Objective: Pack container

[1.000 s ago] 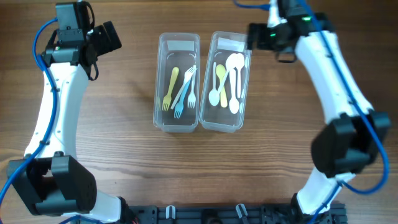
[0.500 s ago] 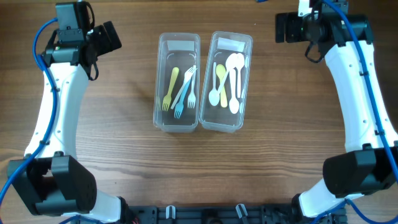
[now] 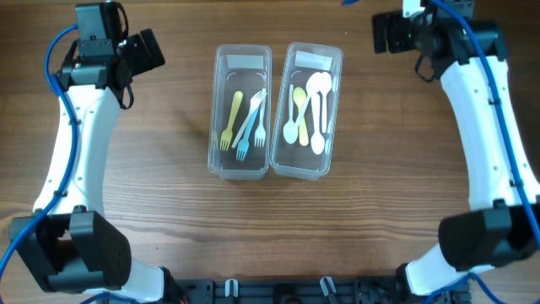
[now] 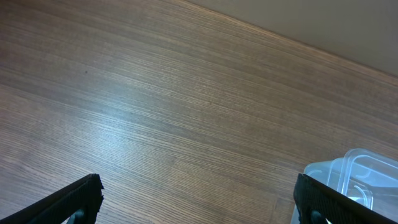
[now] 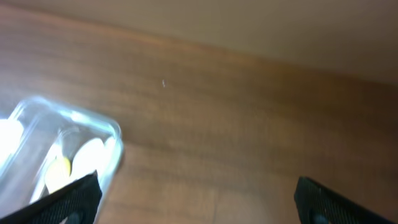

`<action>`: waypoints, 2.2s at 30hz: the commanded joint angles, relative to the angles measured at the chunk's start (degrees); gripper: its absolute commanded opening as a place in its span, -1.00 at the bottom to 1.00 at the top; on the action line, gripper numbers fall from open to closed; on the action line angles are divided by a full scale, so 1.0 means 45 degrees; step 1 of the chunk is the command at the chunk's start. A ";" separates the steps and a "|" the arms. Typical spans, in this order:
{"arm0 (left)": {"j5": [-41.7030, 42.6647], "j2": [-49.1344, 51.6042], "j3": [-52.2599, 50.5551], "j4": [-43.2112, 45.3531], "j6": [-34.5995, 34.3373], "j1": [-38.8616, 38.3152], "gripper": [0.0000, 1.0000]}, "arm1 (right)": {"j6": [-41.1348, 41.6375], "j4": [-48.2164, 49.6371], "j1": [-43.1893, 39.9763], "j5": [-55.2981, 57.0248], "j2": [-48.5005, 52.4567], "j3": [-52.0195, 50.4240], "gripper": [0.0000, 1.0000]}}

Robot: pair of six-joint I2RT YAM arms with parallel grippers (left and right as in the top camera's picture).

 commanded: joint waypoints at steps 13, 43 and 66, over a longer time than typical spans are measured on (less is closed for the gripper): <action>-0.0068 -0.0175 0.0180 0.0044 -0.0214 0.0044 1.00 | -0.0486 -0.0301 0.0151 -0.2098 -1.0253 -0.0976 0.99; -0.0068 -0.0175 0.0180 0.0044 -0.0209 0.0044 1.00 | 0.2317 1.1657 0.0146 -0.0840 -2.1434 -2.2367 1.00; -0.0068 -0.0175 0.0180 0.0044 -0.0209 0.0044 0.99 | 0.0466 1.1132 -0.1093 -0.1894 -2.2430 -2.3290 0.99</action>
